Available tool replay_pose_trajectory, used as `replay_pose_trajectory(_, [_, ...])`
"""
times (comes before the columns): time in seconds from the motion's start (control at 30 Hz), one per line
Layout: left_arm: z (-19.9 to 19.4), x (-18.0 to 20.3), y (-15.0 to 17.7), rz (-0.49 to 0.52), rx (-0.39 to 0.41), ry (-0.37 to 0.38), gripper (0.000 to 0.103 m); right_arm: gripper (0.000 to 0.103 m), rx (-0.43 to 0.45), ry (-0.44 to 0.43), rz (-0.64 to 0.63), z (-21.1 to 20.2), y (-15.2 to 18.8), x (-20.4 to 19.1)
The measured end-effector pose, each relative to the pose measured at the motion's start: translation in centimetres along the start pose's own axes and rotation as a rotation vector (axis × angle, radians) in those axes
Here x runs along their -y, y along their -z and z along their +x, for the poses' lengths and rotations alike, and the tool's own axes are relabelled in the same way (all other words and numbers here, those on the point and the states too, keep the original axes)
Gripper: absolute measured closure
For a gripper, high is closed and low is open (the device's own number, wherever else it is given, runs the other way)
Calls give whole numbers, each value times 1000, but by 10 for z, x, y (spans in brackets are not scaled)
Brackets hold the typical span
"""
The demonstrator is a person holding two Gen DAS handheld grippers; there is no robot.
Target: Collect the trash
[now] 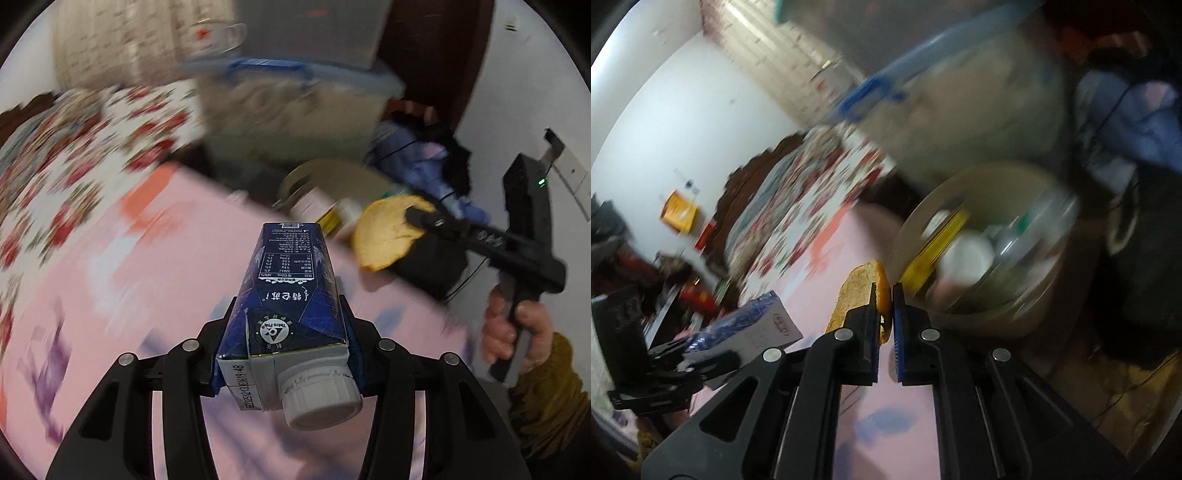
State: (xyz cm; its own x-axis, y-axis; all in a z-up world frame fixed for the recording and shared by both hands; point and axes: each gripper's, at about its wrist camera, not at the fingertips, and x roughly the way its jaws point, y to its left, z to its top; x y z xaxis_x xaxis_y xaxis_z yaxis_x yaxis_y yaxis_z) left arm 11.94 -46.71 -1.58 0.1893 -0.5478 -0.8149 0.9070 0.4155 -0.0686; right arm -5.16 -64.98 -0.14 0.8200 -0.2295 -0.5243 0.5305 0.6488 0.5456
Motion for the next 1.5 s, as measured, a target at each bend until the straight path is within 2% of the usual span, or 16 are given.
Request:
replay_pose_trajectory(0.17, [52,40,-72,35,22,90,56,95,82,113,37,3,-58,44])
replay_pose_trajectory(0.27, [81,51,-92,27,9,132,56,94,101,167,52,13,-73,58])
replay_pose_trajectory(0.33, [102,52,-103,13,12,126,56,91,95,201,43,27,-78,64])
replay_pose_trajectory(0.37, [114,53,-107,3,14,108,45,90,76,204,39,36,-79,67])
replay_pose_trajectory(0.4, [127,52,-110,-13,0,84,24,90,33,201,36,47,-79,68])
replay_pose_trajectory(0.43, [138,50,-110,-30,-18,64,20,87,-3,200,37,54,-74,68])
replay_pose_trajectory(0.47, [151,45,-109,-53,-49,49,22,82,-31,204,39,60,-71,69])
replay_pose_trajectory(0.53, [155,37,-106,-80,-77,61,22,72,-22,184,15,56,-62,62])
replay_pose_trajectory(0.6, [147,28,-98,-98,-63,77,21,59,8,180,-20,47,-55,52])
replay_pose_trajectory(0.63, [142,24,-95,-99,-57,74,21,41,23,182,-35,43,-52,47])
replay_pose_trajectory(0.67, [134,19,-91,-104,-50,77,21,32,48,188,-55,37,-48,41])
replay_pose_trajectory(0.87, [67,-14,-50,-155,24,94,21,32,139,181,-116,4,-22,5])
replay_pose_trajectory(1.07, [10,-42,14,-219,53,101,21,32,120,83,-52,-20,30,-21])
replay_pose_trajectory(1.23, [-32,-39,68,-180,82,19,18,32,100,9,30,-40,92,-47])
replay_pose_trajectory(1.3, [-46,-35,89,-169,89,-33,16,32,100,3,52,-46,113,-57])
replay_pose_trajectory(1.5, [-79,-37,139,-181,95,-125,14,30,91,18,78,-64,167,-90])
